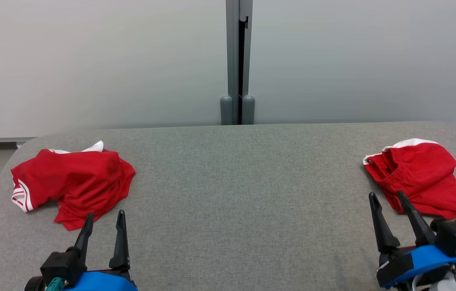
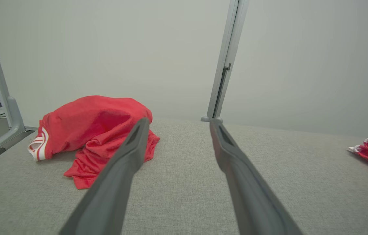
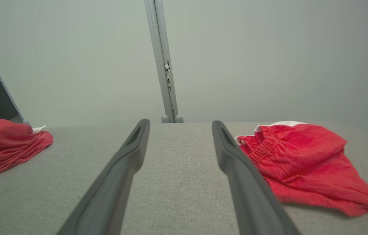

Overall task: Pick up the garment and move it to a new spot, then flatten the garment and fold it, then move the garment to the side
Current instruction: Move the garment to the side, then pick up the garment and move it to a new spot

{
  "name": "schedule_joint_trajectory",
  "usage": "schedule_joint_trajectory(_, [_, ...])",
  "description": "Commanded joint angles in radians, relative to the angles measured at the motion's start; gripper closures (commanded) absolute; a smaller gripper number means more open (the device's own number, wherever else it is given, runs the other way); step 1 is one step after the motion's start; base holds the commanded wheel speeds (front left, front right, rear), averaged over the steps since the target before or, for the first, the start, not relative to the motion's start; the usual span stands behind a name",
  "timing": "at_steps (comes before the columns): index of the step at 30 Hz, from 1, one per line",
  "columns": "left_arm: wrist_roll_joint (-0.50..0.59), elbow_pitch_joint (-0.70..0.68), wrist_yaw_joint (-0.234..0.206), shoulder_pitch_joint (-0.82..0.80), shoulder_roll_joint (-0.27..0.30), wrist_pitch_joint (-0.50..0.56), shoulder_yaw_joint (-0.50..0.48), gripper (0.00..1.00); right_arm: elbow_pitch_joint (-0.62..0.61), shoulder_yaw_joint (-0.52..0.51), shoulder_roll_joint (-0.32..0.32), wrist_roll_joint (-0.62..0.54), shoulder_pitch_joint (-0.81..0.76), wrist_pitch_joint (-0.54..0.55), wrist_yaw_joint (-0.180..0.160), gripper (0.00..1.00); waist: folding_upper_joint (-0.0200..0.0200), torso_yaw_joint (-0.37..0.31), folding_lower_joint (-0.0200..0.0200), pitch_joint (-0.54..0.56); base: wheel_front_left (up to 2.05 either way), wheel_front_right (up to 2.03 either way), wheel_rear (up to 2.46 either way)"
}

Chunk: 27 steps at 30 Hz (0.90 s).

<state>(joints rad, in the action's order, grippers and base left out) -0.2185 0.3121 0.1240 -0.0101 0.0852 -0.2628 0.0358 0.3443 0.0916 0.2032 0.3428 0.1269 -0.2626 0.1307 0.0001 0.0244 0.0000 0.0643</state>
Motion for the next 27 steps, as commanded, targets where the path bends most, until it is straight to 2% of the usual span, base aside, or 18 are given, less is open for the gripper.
schedule_joint_trajectory(1, [0.011,-0.005,0.002,0.007,-0.005,-0.003,-0.011,0.00,-0.007,-0.015,-0.010,-0.020,-0.034,-0.003,0.000,0.00,-0.0001,-0.004,0.0000,0.001,0.00,0.00,0.00])
schedule_joint_trajectory(27, [0.025,0.007,0.010,-0.024,-0.015,-0.003,-0.009,0.00,-0.019,-0.023,-0.054,-0.060,-0.032,-0.003,0.000,0.00,-0.0001,-0.017,0.0000,-0.019,0.00,0.00,0.00])
